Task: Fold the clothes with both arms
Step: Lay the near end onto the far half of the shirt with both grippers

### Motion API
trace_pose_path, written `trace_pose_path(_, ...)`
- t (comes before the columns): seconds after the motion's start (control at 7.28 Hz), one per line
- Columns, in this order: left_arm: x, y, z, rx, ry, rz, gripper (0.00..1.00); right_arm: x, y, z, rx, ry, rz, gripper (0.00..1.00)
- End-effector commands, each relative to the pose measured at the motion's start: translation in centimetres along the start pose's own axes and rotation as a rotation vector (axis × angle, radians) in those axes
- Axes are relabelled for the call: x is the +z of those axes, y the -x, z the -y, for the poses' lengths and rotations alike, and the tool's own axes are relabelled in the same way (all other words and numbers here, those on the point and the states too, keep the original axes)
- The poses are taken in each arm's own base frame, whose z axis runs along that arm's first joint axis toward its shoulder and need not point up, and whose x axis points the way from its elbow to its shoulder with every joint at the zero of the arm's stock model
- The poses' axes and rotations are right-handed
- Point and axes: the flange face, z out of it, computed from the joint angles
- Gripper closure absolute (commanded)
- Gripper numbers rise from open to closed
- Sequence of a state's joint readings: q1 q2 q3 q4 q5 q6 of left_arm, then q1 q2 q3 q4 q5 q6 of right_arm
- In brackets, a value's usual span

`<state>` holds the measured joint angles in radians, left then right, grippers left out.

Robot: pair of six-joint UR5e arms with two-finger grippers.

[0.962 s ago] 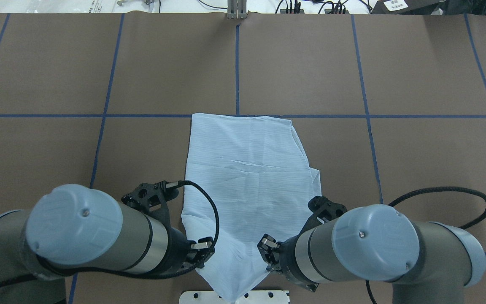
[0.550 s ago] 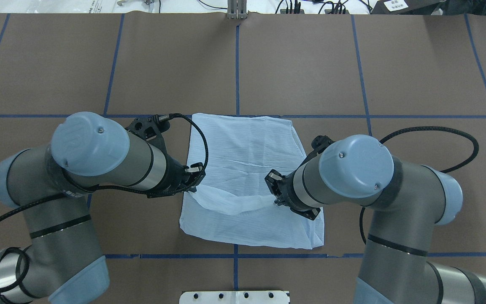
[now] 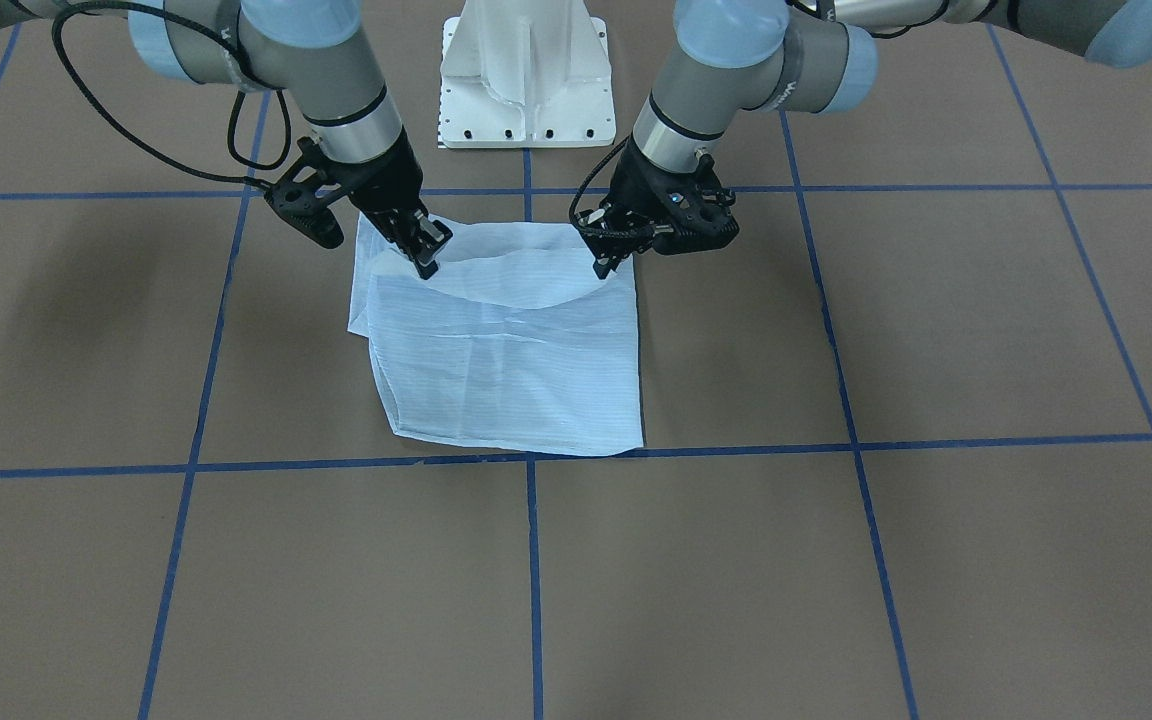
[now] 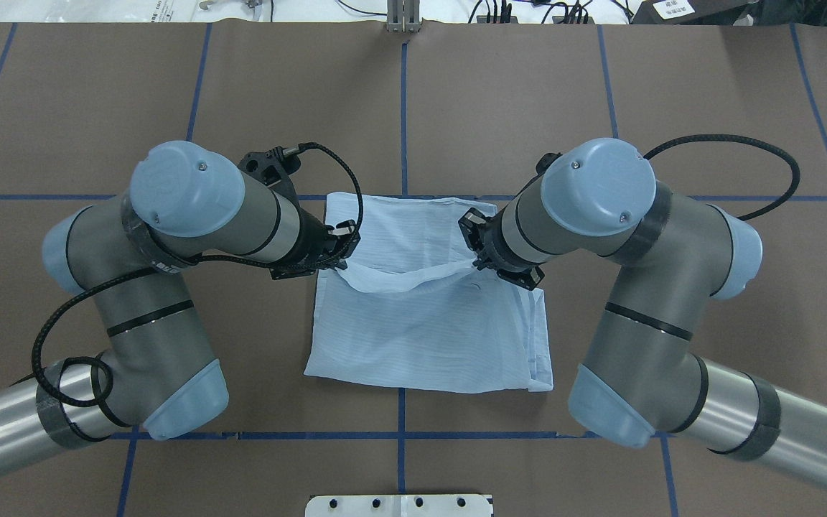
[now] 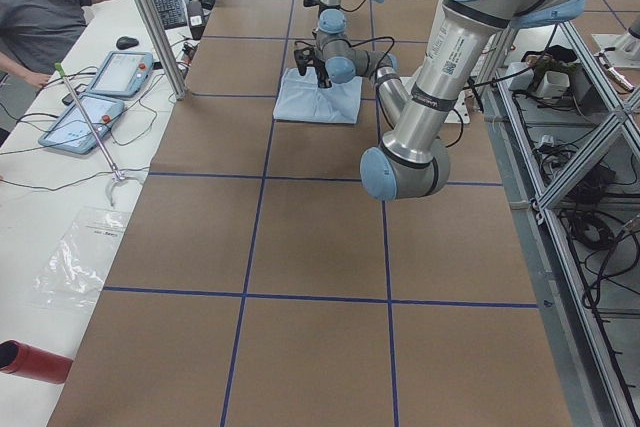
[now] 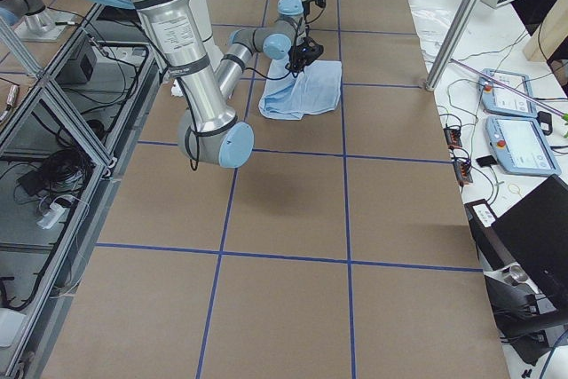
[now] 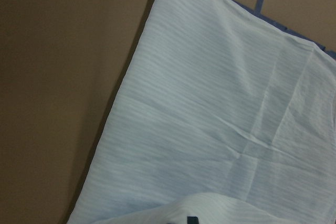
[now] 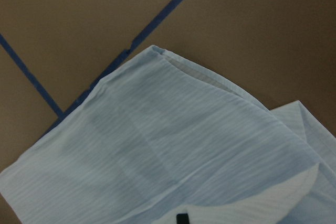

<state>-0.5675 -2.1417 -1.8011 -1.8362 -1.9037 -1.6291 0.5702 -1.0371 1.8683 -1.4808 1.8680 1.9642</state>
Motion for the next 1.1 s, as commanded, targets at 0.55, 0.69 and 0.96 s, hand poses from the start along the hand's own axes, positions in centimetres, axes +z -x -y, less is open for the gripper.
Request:
trace_pose_path(0.55,3.9,-1.8,5.9,-0.023,-0.060,-0.016,1.00,5.1,7.5,5.5,0.010,0.002,-0.013,1.00)
trace_pose_path(0.69,4.8,-1.3,7.0,-0.033,-0.069,-0.008,1.00,5.9,7.2,5.9,0.009,-0.003,-0.028,1.00)
trace_pose_path(0.96,7.5,-2.1,8.4,-0.030,-0.072,-0.023,1.00,5.6,7.1,7.3,0.011,-0.013,-0.029,1.00)
